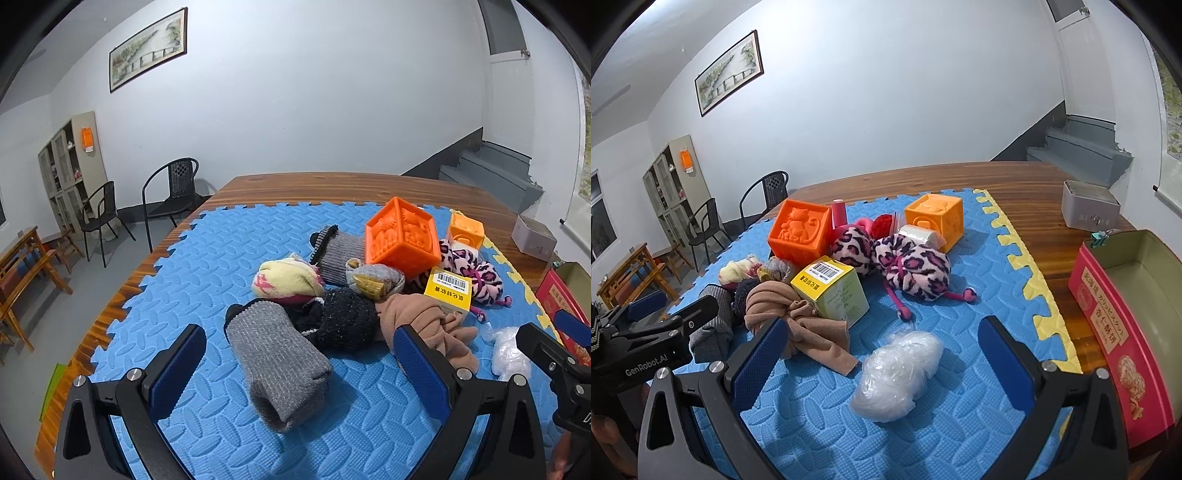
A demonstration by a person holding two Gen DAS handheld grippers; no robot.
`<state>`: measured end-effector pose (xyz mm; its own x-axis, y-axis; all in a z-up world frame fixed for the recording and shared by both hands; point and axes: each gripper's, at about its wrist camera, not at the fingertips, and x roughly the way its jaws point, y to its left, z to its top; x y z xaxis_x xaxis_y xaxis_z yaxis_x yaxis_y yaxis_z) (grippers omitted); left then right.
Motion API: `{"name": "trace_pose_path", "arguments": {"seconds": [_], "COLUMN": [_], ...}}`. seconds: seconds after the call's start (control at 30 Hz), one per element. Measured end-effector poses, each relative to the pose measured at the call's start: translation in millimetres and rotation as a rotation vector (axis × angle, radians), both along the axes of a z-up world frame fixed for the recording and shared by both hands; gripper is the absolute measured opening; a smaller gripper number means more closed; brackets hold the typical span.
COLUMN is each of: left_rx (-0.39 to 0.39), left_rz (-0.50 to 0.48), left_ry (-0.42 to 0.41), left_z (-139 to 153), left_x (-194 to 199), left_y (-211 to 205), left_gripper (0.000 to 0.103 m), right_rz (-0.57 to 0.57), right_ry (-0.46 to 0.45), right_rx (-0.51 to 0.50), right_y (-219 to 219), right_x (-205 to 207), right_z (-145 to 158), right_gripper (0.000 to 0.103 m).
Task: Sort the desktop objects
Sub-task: 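Reach the left tool to the grey sock while the right tool reaches the plastic bag, then grasp the grey sock with the left tool while the right tool grasps the plastic bag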
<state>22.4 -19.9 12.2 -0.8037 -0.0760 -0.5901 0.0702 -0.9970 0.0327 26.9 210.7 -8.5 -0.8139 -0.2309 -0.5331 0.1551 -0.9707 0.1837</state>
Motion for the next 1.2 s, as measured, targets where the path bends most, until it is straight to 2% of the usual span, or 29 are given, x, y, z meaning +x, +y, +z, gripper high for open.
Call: {"name": "trace_pose_path", "arguments": {"seconds": [0.27,0.47,0.6,0.77,0.83,0.9,1.03,1.1,1.17,1.2], "left_rx": [0.078,0.137,0.205,0.213,0.209,0.215,0.281,0.304,0.313,0.315], "left_rz": [0.032,0.051,0.007,-0.029,-0.031,-0.033,-0.068,-0.070,-0.071,-0.068], "left_ry": [-0.037,-0.059,-0.099,-0.155,-0.180,-0.201,-0.229,-0.227,-0.214,-0.209], "left_z": [-5,-11,-19,-30,-35,-41,-49,-50,-49,-48], "left_x": [-7,-11,-17,-28,-34,-39,-44,-44,-41,-40], "left_y": [-39,-65,-64,-49,-43,-40,-40,-41,-42,-42], "left_gripper": [0.103,0.103,0.103,0.103,0.103,0.103,0.103,0.094,0.073,0.071], "right_rz": [0.005,0.051,0.012,-0.011,-0.006,0.004,0.024,0.019,0.017,0.016], "right_ry": [0.008,-0.076,-0.109,-0.182,-0.206,-0.236,-0.260,-0.262,-0.261,-0.261], "right_rx": [-0.010,0.022,0.109,0.043,0.040,0.032,0.012,0.008,-0.004,-0.010], "right_y": [0,-16,-23,-7,-5,-4,-2,0,2,3], "right_x": [1,-6,-11,-21,-24,-28,-32,-32,-32,-32], "right_z": [1,-1,-11,-22,-26,-31,-36,-37,-38,-38], "right_gripper": [0.103,0.103,0.103,0.100,0.093,0.073,0.061,0.050,0.045,0.044]}}
